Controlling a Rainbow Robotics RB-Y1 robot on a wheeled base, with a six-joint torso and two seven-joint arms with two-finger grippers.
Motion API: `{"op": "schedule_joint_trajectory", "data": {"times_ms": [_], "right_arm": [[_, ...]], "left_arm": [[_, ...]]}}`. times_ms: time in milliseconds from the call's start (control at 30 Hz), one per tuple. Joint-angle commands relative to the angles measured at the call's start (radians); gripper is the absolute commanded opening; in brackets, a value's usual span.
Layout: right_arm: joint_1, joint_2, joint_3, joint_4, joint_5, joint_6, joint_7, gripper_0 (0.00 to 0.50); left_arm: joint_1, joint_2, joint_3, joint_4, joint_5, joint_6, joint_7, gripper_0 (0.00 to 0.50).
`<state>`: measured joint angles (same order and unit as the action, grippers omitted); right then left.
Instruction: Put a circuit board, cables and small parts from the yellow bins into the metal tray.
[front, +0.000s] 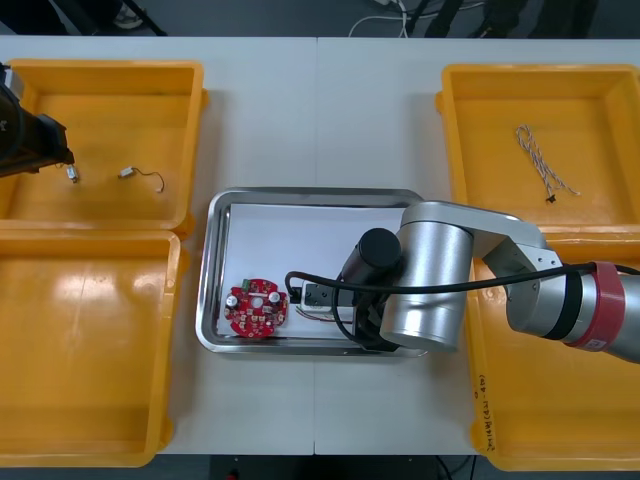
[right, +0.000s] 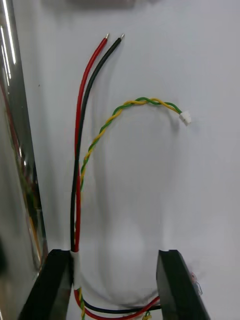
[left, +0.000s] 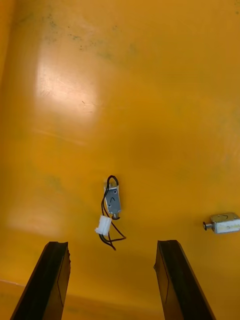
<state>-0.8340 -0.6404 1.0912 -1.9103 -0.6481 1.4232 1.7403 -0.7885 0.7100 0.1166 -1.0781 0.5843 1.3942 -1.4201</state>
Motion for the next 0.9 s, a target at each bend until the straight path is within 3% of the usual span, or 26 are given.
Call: {"op": "schedule_joint_trajectory", "data": {"times_ms": [33,200,533,900], "right_arm": [[0.007,0.018,-0.008,-0.023,0.008,-0.006,-0.027,0.5],[0.006,0.018,-0.03,-0.023,-0.001,-0.003,-0.019,0.5],[0.006,0.019,-0.12,-0.023,-0.061,0.056,-0.01,0.5],[-0.02,0.07,-0.384,-0.023,-0.191,0.323,-0.004,0.5]], "left_arm": [[-0.074,0.042,-0.025,0.049,0.015,-0.053,-0.112,0.5],[-0.075,0.02,-0.054,0.096,0.02,-0.136,-0.118,0.5],[-0.075,0.002,-0.057,0.144,0.023,-0.17,-0.132,0.5],[-0.074,-0.007,-0.101,0.192,0.058,-0.238,-0.145,0.5]]}}
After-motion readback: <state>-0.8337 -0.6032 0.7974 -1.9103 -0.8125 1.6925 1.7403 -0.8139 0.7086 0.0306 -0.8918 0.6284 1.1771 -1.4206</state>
